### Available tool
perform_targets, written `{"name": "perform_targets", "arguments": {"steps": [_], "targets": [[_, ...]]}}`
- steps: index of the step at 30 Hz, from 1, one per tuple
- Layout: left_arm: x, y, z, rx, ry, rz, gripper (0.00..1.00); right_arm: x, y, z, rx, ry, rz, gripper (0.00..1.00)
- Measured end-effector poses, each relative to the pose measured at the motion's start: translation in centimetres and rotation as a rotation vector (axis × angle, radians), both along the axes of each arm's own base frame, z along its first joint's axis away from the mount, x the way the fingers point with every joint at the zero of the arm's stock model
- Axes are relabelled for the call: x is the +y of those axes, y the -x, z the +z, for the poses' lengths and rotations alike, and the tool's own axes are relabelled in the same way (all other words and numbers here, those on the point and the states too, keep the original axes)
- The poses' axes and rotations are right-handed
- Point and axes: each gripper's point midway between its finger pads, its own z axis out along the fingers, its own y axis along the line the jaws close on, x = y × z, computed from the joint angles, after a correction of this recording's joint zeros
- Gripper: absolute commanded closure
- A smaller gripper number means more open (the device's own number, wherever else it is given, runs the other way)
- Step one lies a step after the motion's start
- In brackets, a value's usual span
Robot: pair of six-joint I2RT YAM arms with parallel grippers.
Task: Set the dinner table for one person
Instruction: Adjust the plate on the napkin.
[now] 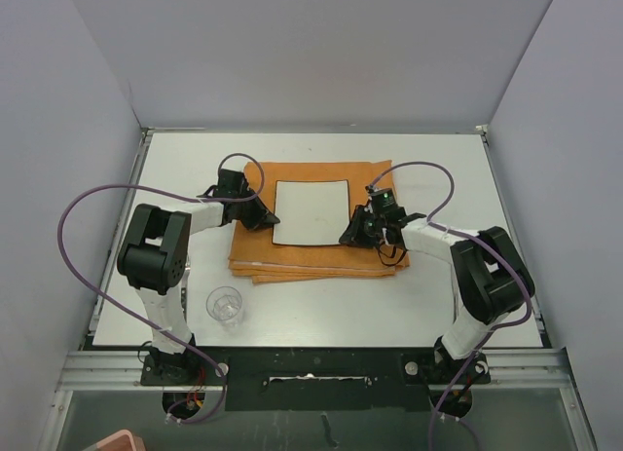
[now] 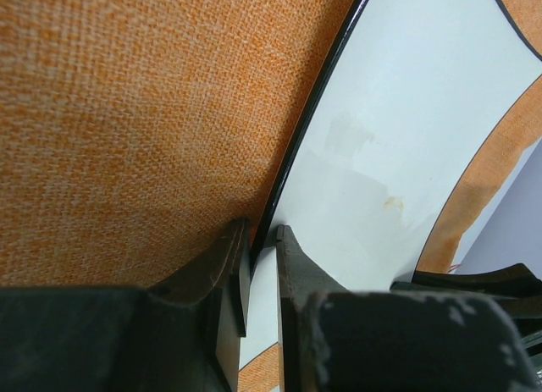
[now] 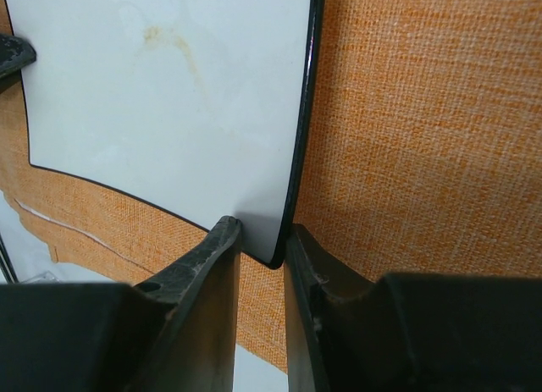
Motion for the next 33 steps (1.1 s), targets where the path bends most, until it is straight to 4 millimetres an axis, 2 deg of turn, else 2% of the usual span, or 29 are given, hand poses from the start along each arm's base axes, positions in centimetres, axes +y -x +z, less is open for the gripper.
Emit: {"name": "perform_targets", "arguments": {"steps": [3,8,11,16,17,18,26,33], "targets": [[0.0,0.0,0.0,-0.002,-0.004,-0.005,0.92,0.0,0.0,0.0,-0.001,0.002,0.001,0.99],[0.3,0.5,0.1,0.002,-0.036,-0.033,0.72,0.2,0.3,0.2,0.012,0.014,0.017,0.81],[0.5,0.9,0.3,0.011,-0.080,-0.071,0.66,0.7,0.2,1.1,0.005,0.028,0.048,0.74],[0.3,1.2,1.4,-0.006,-0.175,-0.168,0.63,1.1,-0.5,2.9,-0.027,0.057,0.098,0.67],[0.3,1.2,1.6,-0.015,-0.190,-0.182,0.63,1.1,-0.6,3.3,-0.032,0.064,0.107,0.55],[0.3,1.2,2.0,-0.026,-0.204,-0.196,0.63,1.2,-0.6,3.6,-0.035,0.069,0.116,0.53],[0.2,1.1,5.2,-0.104,-0.233,-0.253,0.63,1.5,-0.5,4.8,-0.051,0.096,0.178,0.52],[0.4,1.8,5.0,-0.084,-0.243,-0.272,0.65,1.4,-0.1,4.7,-0.045,0.102,0.203,0.52]]}}
